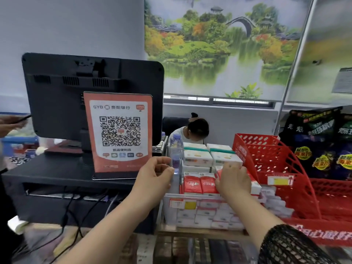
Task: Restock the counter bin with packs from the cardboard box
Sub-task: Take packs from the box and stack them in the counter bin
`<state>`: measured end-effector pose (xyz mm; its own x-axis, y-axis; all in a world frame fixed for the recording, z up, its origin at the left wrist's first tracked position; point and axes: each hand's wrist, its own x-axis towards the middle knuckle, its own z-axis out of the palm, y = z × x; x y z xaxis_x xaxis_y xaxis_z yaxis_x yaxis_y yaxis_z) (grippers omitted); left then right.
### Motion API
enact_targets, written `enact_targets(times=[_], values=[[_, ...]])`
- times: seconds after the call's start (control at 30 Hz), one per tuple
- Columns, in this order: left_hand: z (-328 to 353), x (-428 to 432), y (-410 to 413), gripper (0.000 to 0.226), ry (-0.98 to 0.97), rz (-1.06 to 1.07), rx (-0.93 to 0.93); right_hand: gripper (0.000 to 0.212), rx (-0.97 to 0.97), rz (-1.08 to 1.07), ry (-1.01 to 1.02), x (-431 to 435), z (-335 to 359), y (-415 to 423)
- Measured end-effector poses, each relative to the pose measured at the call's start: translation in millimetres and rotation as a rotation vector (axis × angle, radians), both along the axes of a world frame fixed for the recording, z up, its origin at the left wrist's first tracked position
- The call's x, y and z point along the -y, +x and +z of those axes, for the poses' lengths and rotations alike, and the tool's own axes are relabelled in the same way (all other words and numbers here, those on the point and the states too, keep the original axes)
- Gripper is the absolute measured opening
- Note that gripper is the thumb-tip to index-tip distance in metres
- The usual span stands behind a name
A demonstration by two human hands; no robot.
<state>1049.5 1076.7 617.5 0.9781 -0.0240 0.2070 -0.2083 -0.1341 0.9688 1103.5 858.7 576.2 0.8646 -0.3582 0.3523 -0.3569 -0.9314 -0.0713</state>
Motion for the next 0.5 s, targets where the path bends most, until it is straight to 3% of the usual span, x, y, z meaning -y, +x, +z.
enact_targets(times=[0.3, 0.4, 0.5], values=[[-8, -3, -4, 0.018, -0.009, -0.017, -0.005, 0.048, 0.016, 0.024, -0.093, -3, 8, -10], [-14, -8, -12, 0.016, -0.016, 0.002, -0.007, 0.042, 0.237, 0.165, -0.027, -19, 14, -23], [-29, -13, -25, 0.016, 0.016, 0.034, -0.019, 0.021, 0.473, 0.422, 0.146, -51, 9, -39]])
